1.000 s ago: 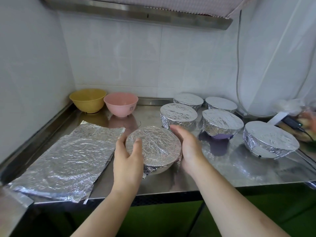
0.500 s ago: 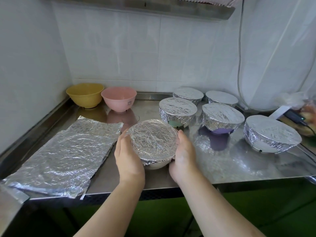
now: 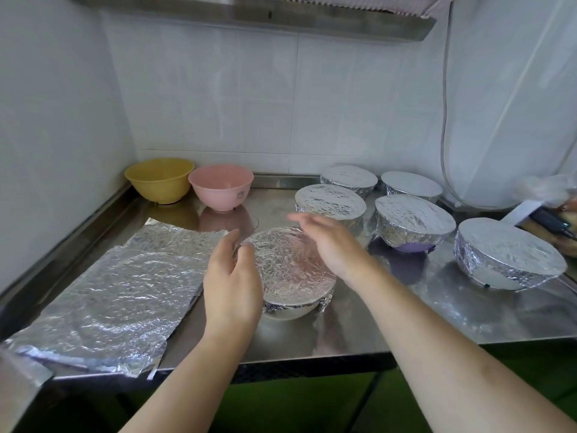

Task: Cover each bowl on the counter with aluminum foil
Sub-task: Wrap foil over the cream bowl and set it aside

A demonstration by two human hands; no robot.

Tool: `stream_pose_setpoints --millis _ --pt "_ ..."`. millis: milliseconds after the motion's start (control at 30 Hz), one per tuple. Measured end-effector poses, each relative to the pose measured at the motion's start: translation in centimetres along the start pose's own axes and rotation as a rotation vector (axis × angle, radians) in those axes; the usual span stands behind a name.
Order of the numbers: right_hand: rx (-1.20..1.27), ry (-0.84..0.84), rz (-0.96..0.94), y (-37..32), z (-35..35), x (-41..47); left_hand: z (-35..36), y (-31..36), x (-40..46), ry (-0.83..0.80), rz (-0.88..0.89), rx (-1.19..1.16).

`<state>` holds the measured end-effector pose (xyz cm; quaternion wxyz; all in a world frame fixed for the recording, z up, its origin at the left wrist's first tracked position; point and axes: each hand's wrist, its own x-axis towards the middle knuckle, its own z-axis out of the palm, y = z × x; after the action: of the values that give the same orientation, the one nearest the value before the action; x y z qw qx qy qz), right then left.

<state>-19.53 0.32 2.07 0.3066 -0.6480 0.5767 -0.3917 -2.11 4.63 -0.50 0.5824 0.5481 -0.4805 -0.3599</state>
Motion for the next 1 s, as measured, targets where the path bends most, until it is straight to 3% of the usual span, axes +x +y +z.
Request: stream_pose_setpoints --millis 133,300,433,633,800,1000 --pt "0.039 -0.013 0.054 0.8 0.6 0.4 0.6 -0.9 0.2 -0.014 -0.014 -0.054" --pt "0.489 0.043 0.249 1.6 1.0 0.1 1.1 -1.2 -0.2 0.044 -0.110 -0.277" --pt "0.771 0.141 0.340 1.6 1.6 -0.7 1.9 -1.8 -0.3 0.101 -0.086 -0.334" --pt "1.043 0.262 0.313 2.3 2.8 -1.8 2.4 -2.4 -0.3 0.122 -0.126 -0.421" --pt "1.260 0.363 0.295 2.9 4.5 -2.3 2.8 -2.8 -0.7 0.116 -0.259 -0.613" --pt "1.295 0.420 0.313 2.5 5.3 -2.8 2.5 -3.2 -0.6 0.136 -0.328 -0.586"
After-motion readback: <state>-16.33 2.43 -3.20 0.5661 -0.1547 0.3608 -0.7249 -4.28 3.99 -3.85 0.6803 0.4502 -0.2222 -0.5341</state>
